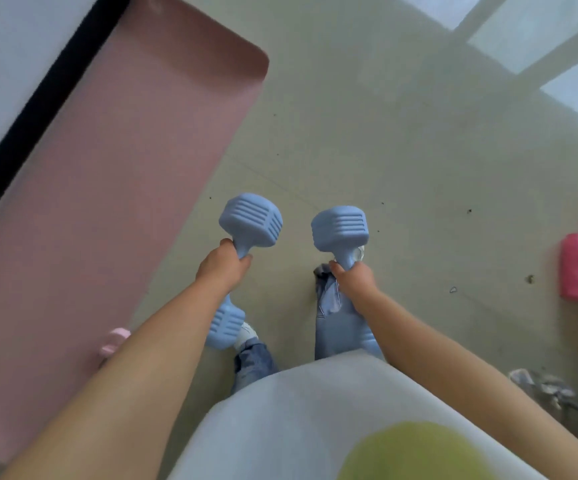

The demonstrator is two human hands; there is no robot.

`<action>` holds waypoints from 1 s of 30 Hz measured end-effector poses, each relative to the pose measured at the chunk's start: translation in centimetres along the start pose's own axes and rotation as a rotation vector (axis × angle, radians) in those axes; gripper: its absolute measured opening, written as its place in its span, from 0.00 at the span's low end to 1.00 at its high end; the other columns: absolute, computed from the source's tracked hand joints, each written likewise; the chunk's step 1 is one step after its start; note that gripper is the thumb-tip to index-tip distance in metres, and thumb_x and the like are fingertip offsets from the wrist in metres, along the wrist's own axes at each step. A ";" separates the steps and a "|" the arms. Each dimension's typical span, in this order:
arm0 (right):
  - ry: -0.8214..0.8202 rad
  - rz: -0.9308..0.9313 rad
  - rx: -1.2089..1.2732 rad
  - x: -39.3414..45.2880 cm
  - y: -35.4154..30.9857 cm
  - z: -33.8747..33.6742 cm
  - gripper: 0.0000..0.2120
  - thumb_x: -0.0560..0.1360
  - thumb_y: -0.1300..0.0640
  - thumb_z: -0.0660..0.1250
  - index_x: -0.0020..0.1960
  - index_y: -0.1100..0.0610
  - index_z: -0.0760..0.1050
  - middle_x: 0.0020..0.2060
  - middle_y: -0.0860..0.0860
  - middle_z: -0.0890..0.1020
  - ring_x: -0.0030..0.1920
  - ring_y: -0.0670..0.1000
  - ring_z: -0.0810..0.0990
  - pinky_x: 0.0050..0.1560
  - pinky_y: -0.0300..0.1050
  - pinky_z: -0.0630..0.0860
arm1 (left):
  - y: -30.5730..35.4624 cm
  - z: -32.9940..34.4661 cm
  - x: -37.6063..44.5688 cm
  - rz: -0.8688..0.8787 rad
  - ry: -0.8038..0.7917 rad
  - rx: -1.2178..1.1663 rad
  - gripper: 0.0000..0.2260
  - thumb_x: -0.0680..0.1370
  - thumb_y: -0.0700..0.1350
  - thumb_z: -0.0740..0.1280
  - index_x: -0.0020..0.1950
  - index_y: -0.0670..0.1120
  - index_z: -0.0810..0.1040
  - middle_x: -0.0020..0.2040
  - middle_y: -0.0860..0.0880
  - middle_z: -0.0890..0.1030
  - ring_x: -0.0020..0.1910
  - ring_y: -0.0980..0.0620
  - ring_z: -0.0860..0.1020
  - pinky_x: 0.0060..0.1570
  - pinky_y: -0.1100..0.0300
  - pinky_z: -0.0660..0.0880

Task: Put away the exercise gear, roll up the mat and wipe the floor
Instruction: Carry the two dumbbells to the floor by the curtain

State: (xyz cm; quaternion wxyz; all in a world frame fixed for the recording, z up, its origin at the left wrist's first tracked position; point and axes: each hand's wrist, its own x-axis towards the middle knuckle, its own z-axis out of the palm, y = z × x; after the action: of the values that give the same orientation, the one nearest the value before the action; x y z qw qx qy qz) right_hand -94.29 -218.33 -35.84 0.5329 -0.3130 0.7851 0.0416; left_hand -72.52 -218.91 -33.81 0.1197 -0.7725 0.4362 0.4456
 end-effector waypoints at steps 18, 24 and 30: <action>0.076 -0.036 -0.005 15.3 -18.9 -33.5 0.17 0.79 0.48 0.58 0.38 0.60 0.67 0.36 0.56 0.74 0.41 0.56 0.72 0.40 0.44 0.67 | 39.3 -13.4 12.5 0.176 0.041 0.114 0.18 0.80 0.49 0.61 0.63 0.37 0.68 0.59 0.38 0.77 0.57 0.39 0.76 0.53 0.52 0.72; 0.119 -0.011 -0.038 22.4 -30.3 -43.7 0.20 0.79 0.47 0.57 0.32 0.57 0.63 0.39 0.57 0.74 0.42 0.56 0.73 0.43 0.44 0.67 | 51.7 -21.5 21.4 0.181 0.013 0.059 0.19 0.80 0.48 0.61 0.65 0.38 0.67 0.61 0.39 0.76 0.59 0.40 0.75 0.55 0.52 0.72; 0.129 -0.015 -0.075 28.8 -42.9 -54.0 0.20 0.80 0.48 0.56 0.33 0.57 0.63 0.42 0.57 0.75 0.42 0.56 0.73 0.41 0.44 0.68 | 64.6 -30.7 28.3 0.214 0.015 0.085 0.18 0.79 0.48 0.61 0.64 0.38 0.68 0.59 0.39 0.77 0.58 0.40 0.76 0.53 0.53 0.72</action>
State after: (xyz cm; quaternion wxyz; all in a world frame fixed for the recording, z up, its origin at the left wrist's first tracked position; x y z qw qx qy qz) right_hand -121.86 -287.10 -26.09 0.4696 -0.3406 0.8132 0.0466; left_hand -98.71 -290.74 -25.43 0.1008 -0.7190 0.5355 0.4313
